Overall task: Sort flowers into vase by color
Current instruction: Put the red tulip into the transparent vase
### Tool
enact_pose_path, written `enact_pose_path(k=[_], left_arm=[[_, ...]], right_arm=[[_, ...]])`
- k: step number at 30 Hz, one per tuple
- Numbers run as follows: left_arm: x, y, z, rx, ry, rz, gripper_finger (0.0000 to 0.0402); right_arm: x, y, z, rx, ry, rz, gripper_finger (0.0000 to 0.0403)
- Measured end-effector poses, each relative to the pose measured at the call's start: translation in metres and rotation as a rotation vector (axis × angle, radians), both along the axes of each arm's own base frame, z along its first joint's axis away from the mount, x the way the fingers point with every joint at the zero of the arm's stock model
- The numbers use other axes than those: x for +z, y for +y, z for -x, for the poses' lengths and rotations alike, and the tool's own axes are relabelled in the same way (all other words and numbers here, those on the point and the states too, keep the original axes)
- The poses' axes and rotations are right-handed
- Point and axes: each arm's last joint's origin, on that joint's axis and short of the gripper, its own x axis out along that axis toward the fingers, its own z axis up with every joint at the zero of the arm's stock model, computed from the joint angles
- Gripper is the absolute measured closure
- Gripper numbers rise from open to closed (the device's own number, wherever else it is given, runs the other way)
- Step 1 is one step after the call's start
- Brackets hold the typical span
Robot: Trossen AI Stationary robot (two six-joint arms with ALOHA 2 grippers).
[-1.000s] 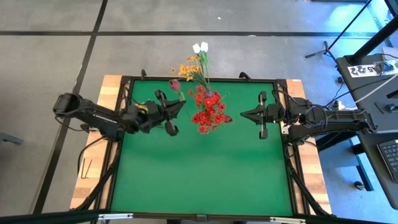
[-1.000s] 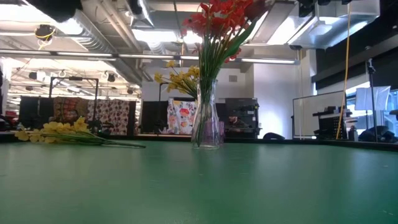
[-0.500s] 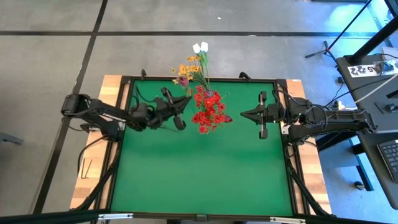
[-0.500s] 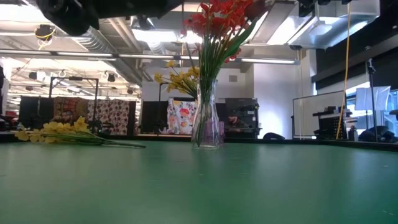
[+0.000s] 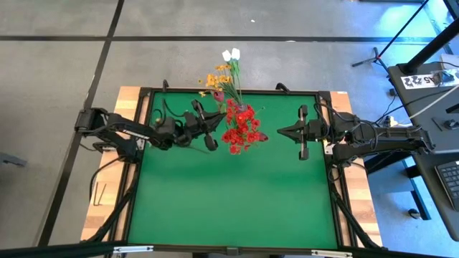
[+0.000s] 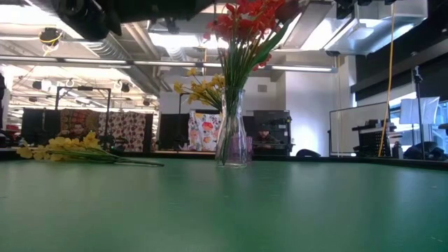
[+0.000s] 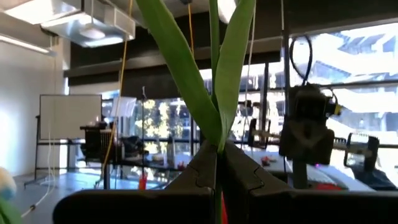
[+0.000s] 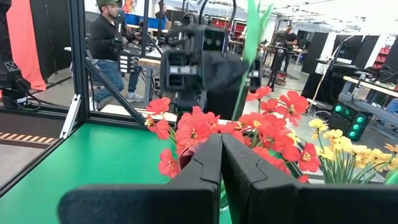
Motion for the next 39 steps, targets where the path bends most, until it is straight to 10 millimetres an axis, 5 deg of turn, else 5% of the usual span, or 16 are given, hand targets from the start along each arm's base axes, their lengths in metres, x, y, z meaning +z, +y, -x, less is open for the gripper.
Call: enact_pose_path(k=[8, 39], left_arm=[[-0.025, 0.001, -0.015, 0.002, 0.047, 0.009, 0.0401], [-0.036, -0.009, -0.020, -0.046, 0.200, -0.110, 0.0401]], right_arm=[[0.000, -0.001, 0.000, -0.019, 0.000, 0.000, 0.0393], [0.000, -0.001, 0.000, -0.019, 0.001, -0.002, 0.0393]])
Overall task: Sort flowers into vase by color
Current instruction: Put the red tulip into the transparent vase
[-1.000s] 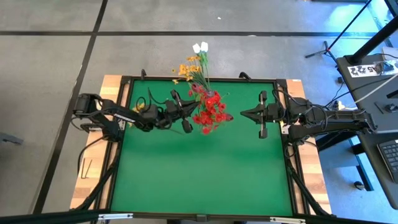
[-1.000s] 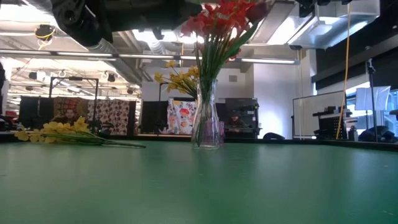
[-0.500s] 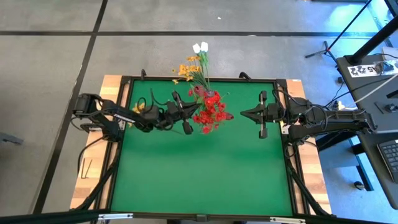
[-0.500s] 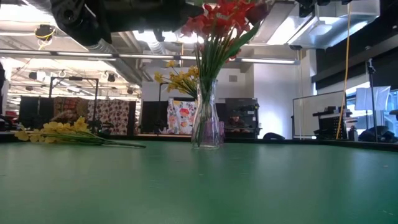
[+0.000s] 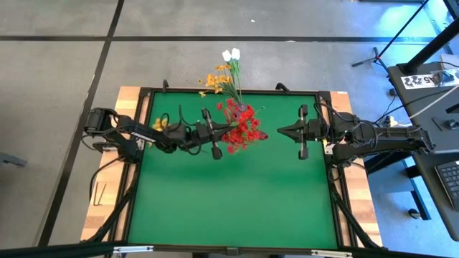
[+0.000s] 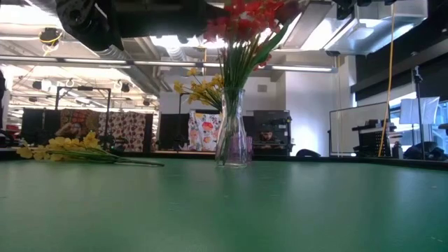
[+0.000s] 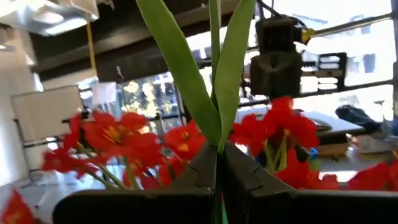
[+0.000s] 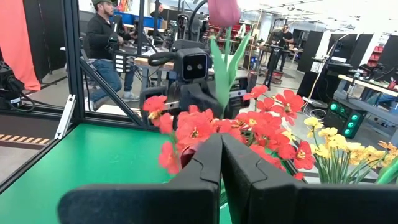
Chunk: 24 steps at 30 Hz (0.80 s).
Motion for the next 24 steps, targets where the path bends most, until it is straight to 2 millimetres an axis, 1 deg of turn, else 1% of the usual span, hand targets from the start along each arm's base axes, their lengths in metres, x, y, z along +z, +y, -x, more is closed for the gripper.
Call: enact_pose_path(k=[8, 11, 16, 19, 24], left_arm=[[-0.009, -0.001, -0.002, -0.030, 0.092, 0.027, 0.0401], [-0.010, 0.000, -0.002, -0.023, 0.096, 0.026, 0.0398], [-0.011, -0.001, -0.002, 0.006, 0.120, -0.021, 0.0363], [-0.014, -0.003, -0.002, 0.016, 0.171, -0.018, 0.0337], [-0.017, -0.007, -0.001, 0.085, 0.221, -0.008, 0.0295]], right_arm=[[0.000, 0.000, 0.000, 0.000, 0.000, 0.000, 0.0393], [0.000, 0.000, 0.000, 0.000, 0.000, 0.000, 0.0393], [0.000, 0.000, 0.000, 0.000, 0.000, -0.001, 0.0393], [0.000, 0.000, 0.000, 0.000, 0.000, -0.001, 0.0393], [0.000, 0.000, 0.000, 0.000, 0.000, -0.001, 0.0393]])
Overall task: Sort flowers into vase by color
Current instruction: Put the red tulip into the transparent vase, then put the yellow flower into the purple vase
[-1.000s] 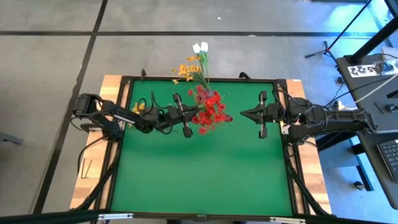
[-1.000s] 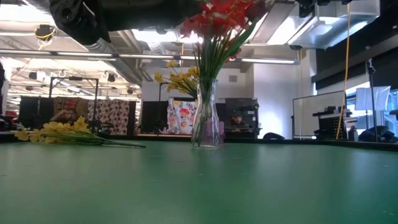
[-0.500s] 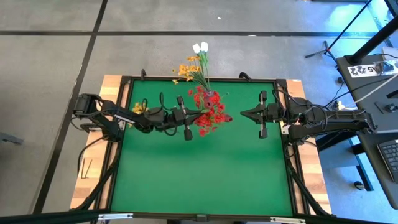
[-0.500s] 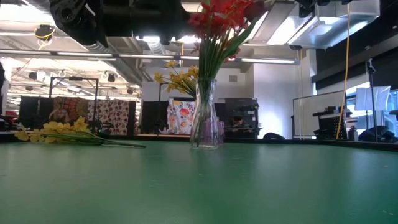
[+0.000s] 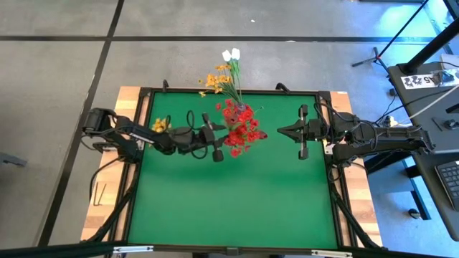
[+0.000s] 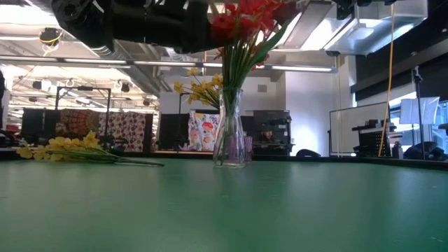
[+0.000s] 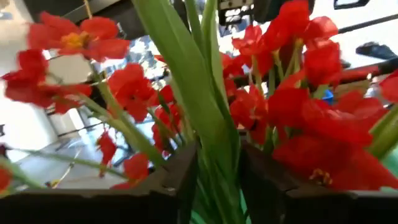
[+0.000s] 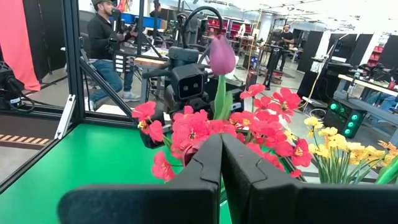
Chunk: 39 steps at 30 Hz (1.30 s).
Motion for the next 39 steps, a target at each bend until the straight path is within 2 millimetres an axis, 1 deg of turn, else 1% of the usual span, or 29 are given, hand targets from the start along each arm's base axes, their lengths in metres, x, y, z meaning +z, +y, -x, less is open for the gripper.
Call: enact_pose_path(k=[6, 13, 16, 20, 25, 28, 29, 32, 34, 37, 39], left_arm=[[0.009, -0.007, 0.008, 0.038, 0.035, 0.018, 0.0240], [0.023, -0.017, 0.028, 0.131, 0.101, 0.060, 0.0172], [0.025, -0.021, 0.037, 0.170, 0.136, 0.090, 0.0152], [0.024, -0.025, 0.050, 0.220, 0.184, 0.179, 0.0140], [0.024, -0.030, 0.067, 0.301, 0.155, 0.355, 0.0138], [0.025, -0.031, 0.074, 0.328, 0.074, 0.527, 0.0138], [0.023, -0.032, 0.076, 0.328, 0.071, 0.579, 0.0138], [0.010, -0.035, 0.084, 0.361, 0.131, 0.717, 0.0138], [-0.001, -0.034, 0.092, 0.422, 0.191, 0.815, 0.0138], [-0.016, -0.031, 0.110, 0.586, 0.280, 0.965, 0.0138], [-0.023, -0.030, 0.121, 0.698, 0.315, 1.074, 0.0138]], right_arm=[[0.000, 0.000, 0.000, 0.000, 0.000, 0.000, 0.0393], [0.000, 0.000, 0.000, 0.000, -0.001, 0.000, 0.0393], [0.000, 0.000, 0.000, 0.000, -0.001, 0.000, 0.0393], [0.000, 0.000, 0.000, 0.000, -0.002, 0.000, 0.0393], [0.000, 0.000, 0.000, 0.000, -0.002, -0.005, 0.0393], [0.000, 0.000, 0.000, 0.000, -0.001, -0.006, 0.0393], [0.000, 0.000, 0.000, 0.000, -0.001, -0.006, 0.0393], [0.000, 0.000, 0.000, 0.000, -0.001, -0.006, 0.0393], [0.000, 0.000, 0.000, 0.000, 0.000, -0.006, 0.0393], [0.000, 0.000, 0.000, 0.000, 0.000, -0.007, 0.0393], [0.000, 0.000, 0.000, 0.000, 0.000, -0.007, 0.0393]])
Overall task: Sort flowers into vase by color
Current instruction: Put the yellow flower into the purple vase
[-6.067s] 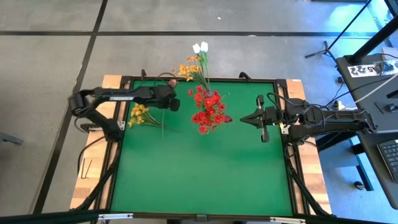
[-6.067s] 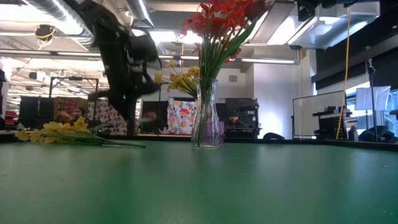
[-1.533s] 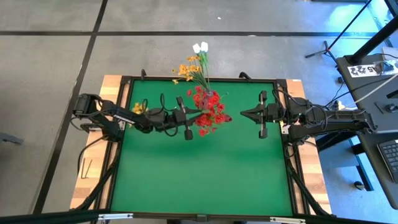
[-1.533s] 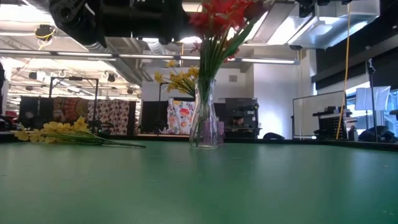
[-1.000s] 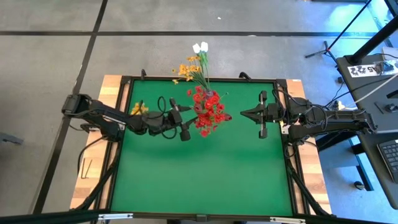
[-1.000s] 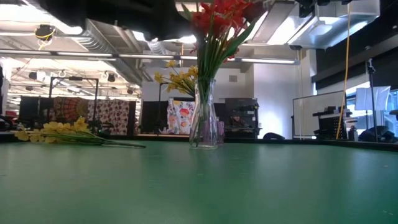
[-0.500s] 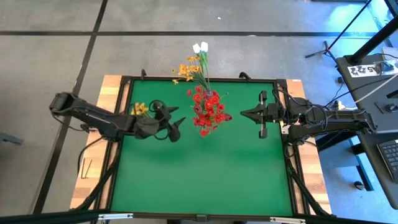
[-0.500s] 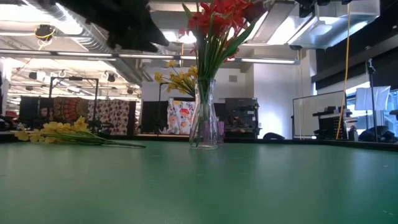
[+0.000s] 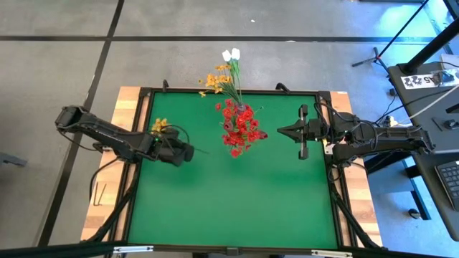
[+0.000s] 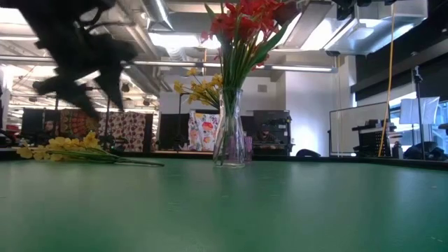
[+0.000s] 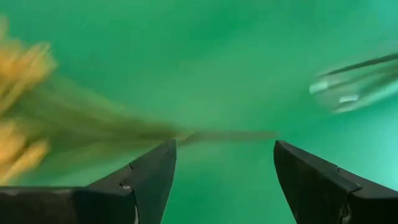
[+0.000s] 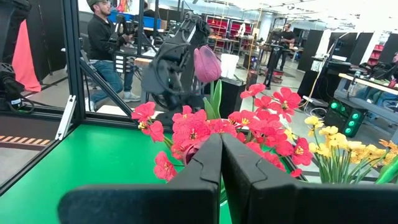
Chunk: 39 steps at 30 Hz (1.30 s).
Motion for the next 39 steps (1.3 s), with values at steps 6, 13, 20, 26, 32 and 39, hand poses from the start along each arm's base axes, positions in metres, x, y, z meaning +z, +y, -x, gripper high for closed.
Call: enact_pose_path(k=[6, 13, 20, 26, 32, 39], left_arm=[[-0.008, 0.004, 0.019, 0.218, 0.105, 0.068, 0.0139], [-0.013, 0.013, 0.018, 0.332, 0.130, 0.190, 0.0146], [-0.022, 0.031, 0.006, 0.490, 0.084, 0.257, 0.0146], [-0.039, 0.039, -0.012, 0.534, 0.074, 0.336, 0.0147], [-0.061, 0.053, -0.021, 0.596, 0.161, 0.391, 0.0147], [-0.066, 0.074, -0.022, 0.610, 0.181, 0.436, 0.0147]], right_arm=[[0.000, 0.000, 0.000, 0.000, 0.000, 0.000, 0.0393], [0.000, 0.001, 0.000, 0.034, 0.004, -0.001, 0.0393], [0.000, 0.001, 0.000, 0.035, 0.004, 0.004, 0.0393], [-0.001, 0.002, 0.000, 0.066, 0.014, 0.006, 0.0393], [-0.003, 0.004, 0.000, 0.123, 0.031, 0.000, 0.0393], [-0.006, 0.004, 0.000, 0.141, 0.064, -0.022, 0.0393]])
